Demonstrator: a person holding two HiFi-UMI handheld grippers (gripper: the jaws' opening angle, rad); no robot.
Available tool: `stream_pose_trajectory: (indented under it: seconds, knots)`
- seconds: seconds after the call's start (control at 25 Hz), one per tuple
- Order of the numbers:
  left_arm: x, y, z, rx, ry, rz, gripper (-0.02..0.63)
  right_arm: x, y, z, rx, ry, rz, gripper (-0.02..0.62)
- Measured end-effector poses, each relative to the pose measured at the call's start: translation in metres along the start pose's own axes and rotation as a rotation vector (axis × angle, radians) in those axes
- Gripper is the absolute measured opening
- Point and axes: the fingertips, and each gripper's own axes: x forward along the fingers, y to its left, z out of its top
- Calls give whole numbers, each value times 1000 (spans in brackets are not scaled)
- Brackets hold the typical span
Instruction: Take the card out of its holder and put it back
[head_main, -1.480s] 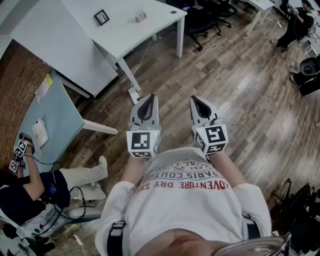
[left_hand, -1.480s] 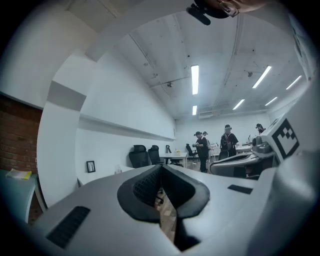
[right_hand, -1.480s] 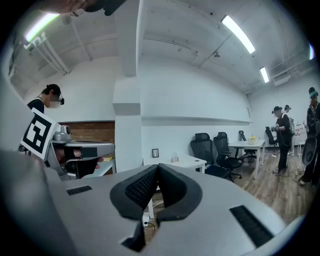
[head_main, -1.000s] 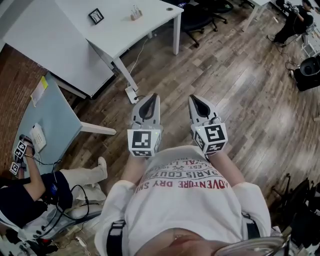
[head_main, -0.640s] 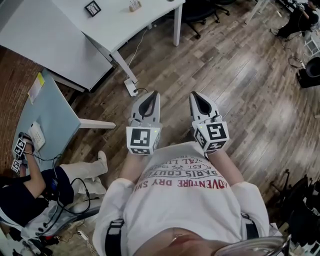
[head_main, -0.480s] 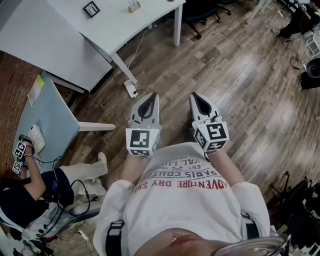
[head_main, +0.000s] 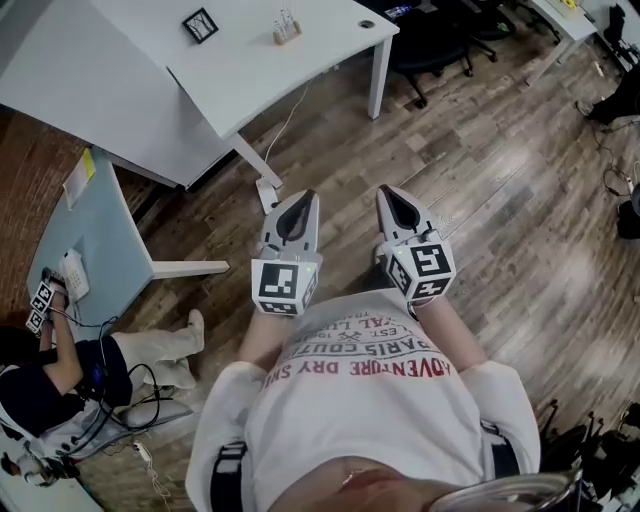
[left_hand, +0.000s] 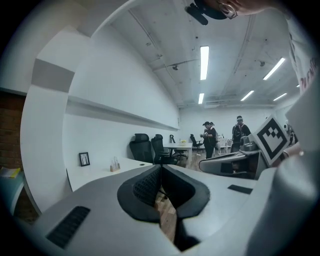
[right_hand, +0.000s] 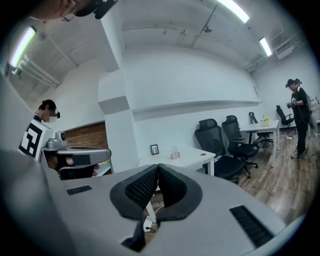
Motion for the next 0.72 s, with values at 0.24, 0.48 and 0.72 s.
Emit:
stream_pose_trajectory:
  seconds: [0.24,0.48,0.72]
  knots:
    - [93,1,22,-25,-25,66,28,52,-87,26,-43,34,82,26]
    - [158,11,24,-60,-20,162,28,98,-148,37,-54,64,147,26]
    - [189,41,15,-77,25,224,28,148,-162,32,-30,112,220,26]
